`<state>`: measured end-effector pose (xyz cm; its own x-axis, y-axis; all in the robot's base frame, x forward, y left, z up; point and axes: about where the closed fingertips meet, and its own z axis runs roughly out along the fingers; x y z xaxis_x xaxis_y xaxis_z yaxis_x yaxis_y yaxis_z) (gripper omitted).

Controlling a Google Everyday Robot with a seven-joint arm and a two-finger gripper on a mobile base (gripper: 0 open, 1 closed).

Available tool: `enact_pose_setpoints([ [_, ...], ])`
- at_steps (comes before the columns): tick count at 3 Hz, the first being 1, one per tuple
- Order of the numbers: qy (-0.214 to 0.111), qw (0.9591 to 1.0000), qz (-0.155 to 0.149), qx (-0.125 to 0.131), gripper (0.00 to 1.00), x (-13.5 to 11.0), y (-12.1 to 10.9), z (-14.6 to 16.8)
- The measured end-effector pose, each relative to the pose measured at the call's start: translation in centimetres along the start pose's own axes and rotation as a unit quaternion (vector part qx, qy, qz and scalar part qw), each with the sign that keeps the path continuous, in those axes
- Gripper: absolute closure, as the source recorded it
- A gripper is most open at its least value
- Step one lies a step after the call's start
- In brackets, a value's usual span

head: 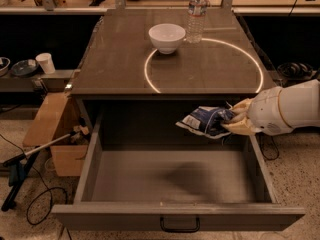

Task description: Place blue chip bag into top drawer

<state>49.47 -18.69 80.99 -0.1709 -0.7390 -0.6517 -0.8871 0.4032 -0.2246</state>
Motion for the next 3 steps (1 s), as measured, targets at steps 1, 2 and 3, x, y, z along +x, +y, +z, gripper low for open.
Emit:
enact_pose_setpoints([
  [1,0.003,1.0000,0.008,-0.001,1.00,1.0,0.1,0.8],
  [2,0.010,0.9997,0.021,-0.003,1.00,2.9,0.5,1.4],
  [3,0.017,0.9992,0.035,-0.006,1.00,4.7,1.2,1.9],
])
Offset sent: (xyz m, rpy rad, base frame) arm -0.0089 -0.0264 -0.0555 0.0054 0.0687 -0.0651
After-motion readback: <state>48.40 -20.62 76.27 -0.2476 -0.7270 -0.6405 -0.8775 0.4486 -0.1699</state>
